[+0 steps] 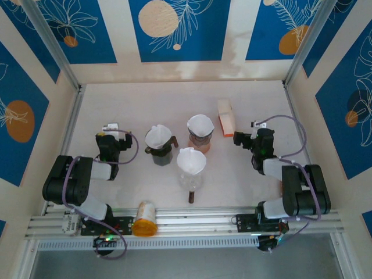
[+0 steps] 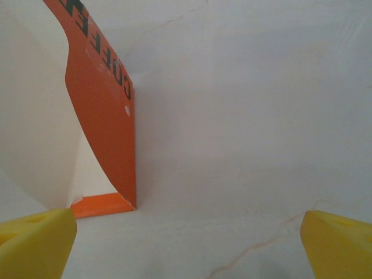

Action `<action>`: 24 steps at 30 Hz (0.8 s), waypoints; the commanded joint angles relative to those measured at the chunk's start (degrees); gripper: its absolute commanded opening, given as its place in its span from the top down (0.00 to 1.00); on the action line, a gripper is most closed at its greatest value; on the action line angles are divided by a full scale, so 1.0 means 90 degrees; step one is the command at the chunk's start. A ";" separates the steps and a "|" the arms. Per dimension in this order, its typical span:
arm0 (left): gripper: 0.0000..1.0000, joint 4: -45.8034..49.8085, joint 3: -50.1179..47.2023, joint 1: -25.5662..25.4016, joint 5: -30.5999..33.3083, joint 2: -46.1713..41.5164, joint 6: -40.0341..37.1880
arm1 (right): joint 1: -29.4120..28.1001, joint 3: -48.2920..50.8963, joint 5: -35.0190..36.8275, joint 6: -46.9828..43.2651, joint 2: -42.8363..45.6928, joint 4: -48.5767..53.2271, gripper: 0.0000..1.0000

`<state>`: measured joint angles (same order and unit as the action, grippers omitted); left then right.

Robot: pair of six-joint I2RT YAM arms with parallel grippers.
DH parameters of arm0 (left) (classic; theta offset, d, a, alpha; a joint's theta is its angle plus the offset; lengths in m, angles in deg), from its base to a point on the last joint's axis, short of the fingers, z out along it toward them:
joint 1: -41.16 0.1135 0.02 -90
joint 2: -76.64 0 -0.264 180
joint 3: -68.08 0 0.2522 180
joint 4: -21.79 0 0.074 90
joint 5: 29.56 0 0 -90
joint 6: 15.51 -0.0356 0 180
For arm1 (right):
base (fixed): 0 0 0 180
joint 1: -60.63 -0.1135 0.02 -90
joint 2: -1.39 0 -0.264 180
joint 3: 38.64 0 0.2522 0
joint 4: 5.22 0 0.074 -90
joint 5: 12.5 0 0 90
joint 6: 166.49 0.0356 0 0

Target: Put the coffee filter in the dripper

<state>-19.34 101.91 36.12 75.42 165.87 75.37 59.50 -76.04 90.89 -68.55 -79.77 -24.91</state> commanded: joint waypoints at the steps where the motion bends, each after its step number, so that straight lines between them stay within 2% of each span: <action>1: 0.00 -0.0190 -0.0006 0.0013 -0.0102 0.0056 -0.0098 | -0.0086 -0.0128 -0.0289 -0.0250 -0.0533 -0.1143 0.01; 4: 0.00 -0.0174 -0.0004 0.0023 -0.0109 0.0056 -0.0098 | 0.0058 0.0048 -0.0541 -0.0171 -0.0721 -0.1634 0.01; 24: 0.00 -0.0180 -0.0004 0.0017 -0.0102 0.0056 -0.0100 | 0.0056 0.0024 -0.0532 -0.0175 -0.0670 -0.1508 0.01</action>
<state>-19.34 101.91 36.12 75.42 165.87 75.37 59.89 -76.06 86.87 -69.01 -85.98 -36.54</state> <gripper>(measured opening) 0.999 0.991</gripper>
